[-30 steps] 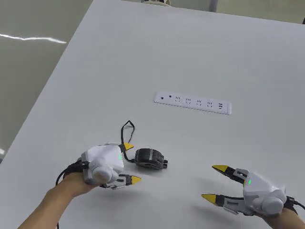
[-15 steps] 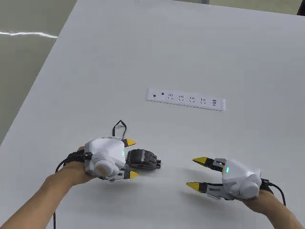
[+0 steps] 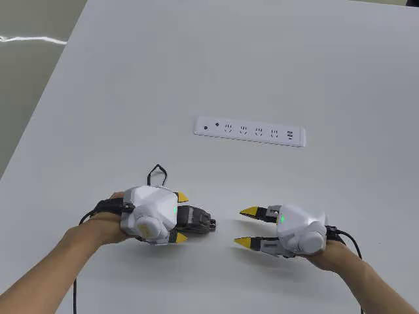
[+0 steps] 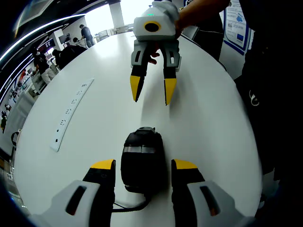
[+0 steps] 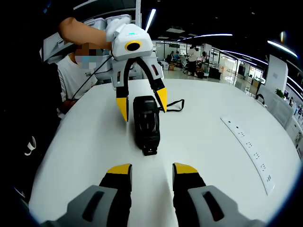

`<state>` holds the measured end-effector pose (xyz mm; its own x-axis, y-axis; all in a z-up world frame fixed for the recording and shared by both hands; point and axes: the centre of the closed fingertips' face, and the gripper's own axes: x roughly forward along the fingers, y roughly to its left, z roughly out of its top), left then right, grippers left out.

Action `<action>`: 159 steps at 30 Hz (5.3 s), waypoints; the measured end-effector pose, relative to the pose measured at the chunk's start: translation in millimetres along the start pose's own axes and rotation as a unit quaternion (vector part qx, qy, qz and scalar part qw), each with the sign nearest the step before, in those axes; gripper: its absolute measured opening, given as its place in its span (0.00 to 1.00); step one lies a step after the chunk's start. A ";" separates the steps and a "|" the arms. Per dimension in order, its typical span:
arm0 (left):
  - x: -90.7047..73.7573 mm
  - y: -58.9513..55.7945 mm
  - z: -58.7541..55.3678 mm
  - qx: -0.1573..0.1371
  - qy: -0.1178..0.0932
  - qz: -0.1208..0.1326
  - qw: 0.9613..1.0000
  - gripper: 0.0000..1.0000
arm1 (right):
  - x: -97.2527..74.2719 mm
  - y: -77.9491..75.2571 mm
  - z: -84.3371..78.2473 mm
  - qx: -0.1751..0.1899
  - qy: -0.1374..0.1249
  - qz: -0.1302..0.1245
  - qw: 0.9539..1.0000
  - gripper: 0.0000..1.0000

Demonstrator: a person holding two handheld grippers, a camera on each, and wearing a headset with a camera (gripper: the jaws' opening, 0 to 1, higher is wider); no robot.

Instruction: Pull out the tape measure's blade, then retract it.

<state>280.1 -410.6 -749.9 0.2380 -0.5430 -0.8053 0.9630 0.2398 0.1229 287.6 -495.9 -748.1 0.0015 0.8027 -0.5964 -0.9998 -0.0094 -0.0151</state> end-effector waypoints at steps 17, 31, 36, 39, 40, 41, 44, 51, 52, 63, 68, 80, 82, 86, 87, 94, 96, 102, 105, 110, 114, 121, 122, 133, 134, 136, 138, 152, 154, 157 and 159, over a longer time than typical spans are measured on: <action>17.6 -2.5 -1.0 0.029 0.014 -0.042 0.999 0.36 | 40.5 3.5 1.2 -0.006 0.011 0.042 0.999 0.27; 17.4 -3.7 0.0 0.022 0.006 -0.049 0.999 0.36 | 58.4 4.3 -0.9 -0.008 0.024 0.055 0.998 0.18; 17.0 -4.0 1.4 0.018 0.006 -0.048 0.999 0.35 | 59.3 6.2 -1.7 -0.009 0.025 0.059 0.998 0.15; 17.0 -4.0 1.6 0.017 0.005 -0.047 0.999 0.35 | 58.8 6.5 -1.1 -0.010 0.024 0.060 0.998 0.15; 17.2 -4.0 1.4 0.017 0.005 -0.047 0.999 0.35 | 58.8 6.5 -1.1 -0.012 0.023 0.060 0.998 0.15; 17.3 -4.0 1.4 0.016 0.005 -0.047 0.999 0.35 | 58.7 6.4 -1.0 -0.013 0.023 0.061 0.998 0.15; 17.3 -4.0 1.7 0.016 0.005 -0.047 0.999 0.35 | 58.4 6.3 -1.2 -0.018 0.023 0.061 0.998 0.14; 17.8 -3.8 0.9 0.016 0.005 -0.048 0.999 0.35 | 58.6 6.2 -1.2 -0.025 0.030 0.064 0.997 0.12; 17.6 -3.9 0.9 0.017 0.006 -0.048 0.999 0.35 | 58.5 6.3 -1.2 -0.024 0.031 0.065 0.997 0.11; 17.2 -4.1 -0.4 0.023 0.011 -0.049 0.998 0.35 | 57.7 8.1 -2.4 -0.018 0.037 0.068 0.997 0.10; 16.7 -3.9 -0.6 0.019 0.008 -0.049 0.999 0.35 | 57.3 8.5 -2.3 -0.014 0.037 0.067 0.997 0.10; 16.2 -2.9 -1.2 0.012 0.008 -0.047 0.999 0.34 | 53.4 7.8 -5.9 -0.012 0.042 0.069 0.997 0.10; 15.9 -2.8 -0.9 0.012 0.008 -0.047 0.999 0.34 | 52.3 8.1 -6.2 -0.011 0.043 0.069 0.997 0.10; 16.3 -2.5 -2.4 0.011 0.008 -0.047 0.999 0.34 | 50.4 7.5 -7.5 -0.012 0.043 0.069 0.997 0.10; 16.2 -2.4 -2.5 0.012 0.009 -0.046 0.999 0.34 | 49.6 7.3 -8.2 -0.012 0.043 0.070 0.997 0.10; 16.5 -2.6 -2.9 0.012 0.010 -0.045 0.999 0.34 | 43.2 6.0 -12.4 -0.011 0.046 0.070 0.996 0.10; 16.9 -2.6 -3.3 0.012 0.009 -0.045 0.999 0.34 | 41.5 5.8 -13.2 -0.012 0.047 0.070 0.996 0.10; 17.1 -2.5 -4.2 0.012 0.011 -0.043 0.999 0.34 | 36.5 4.4 -15.7 -0.011 0.047 0.070 0.996 0.10; 17.0 -2.3 -4.3 0.011 0.012 -0.043 0.999 0.34 | 33.6 3.7 -16.9 -0.010 0.048 0.070 0.996 0.10; 15.7 -2.4 -2.6 0.010 0.014 -0.042 0.999 0.34 | 27.4 3.0 -19.4 -0.007 0.048 0.070 0.996 0.10; 16.3 -2.3 -3.9 0.010 0.015 -0.041 0.999 0.34 | 22.5 2.8 -21.8 -0.004 0.049 0.069 0.996 0.10; 15.1 -2.3 -2.4 0.009 0.018 -0.040 0.999 0.34 | 13.6 1.2 -26.3 -0.006 0.045 0.066 0.997 0.09; 15.0 -2.4 -2.1 0.010 0.018 -0.040 0.999 0.34 | 12.7 1.2 -26.7 -0.006 0.045 0.066 0.997 0.09; 14.1 -1.7 -2.4 0.005 0.020 -0.038 0.999 0.34 | 1.1 -1.5 -32.0 -0.001 0.045 0.061 0.997 0.09; 14.7 -1.6 -3.5 0.005 0.021 -0.038 0.999 0.34 | -0.3 -1.9 -32.9 0.000 0.045 0.061 0.997 0.09; 14.5 -1.5 -3.5 0.005 0.022 -0.038 0.999 0.34 | -2.0 -2.0 -33.5 0.001 0.044 0.060 0.997 0.09; 14.6 -1.5 -3.4 0.005 0.022 -0.039 0.999 0.34 | -4.2 -2.7 -35.2 0.003 0.045 0.060 0.997 0.09; 16.4 -3.0 -2.7 0.010 0.029 -0.040 0.999 0.34 | -30.7 -7.8 -51.1 0.008 0.043 0.056 0.997 0.09; 17.6 -3.2 -1.8 0.008 0.031 -0.042 0.999 0.34 | -35.6 -8.5 -55.0 0.011 0.045 0.055 0.997 0.09; 17.0 -3.7 -0.4 0.009 0.034 -0.043 0.998 0.34 | -39.8 -8.6 -56.8 0.012 0.044 0.054 0.997 0.09; 16.1 -3.3 -1.8 0.010 0.038 -0.042 0.998 0.34 | -42.4 -8.9 -58.6 0.013 0.043 0.054 0.998 0.09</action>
<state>280.5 -418.7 -764.3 0.1461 -0.4973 -0.8552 0.9818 0.1789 0.0638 297.5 -564.8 -769.7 -0.1056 0.7433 -0.6606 -0.9944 -0.0767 0.0726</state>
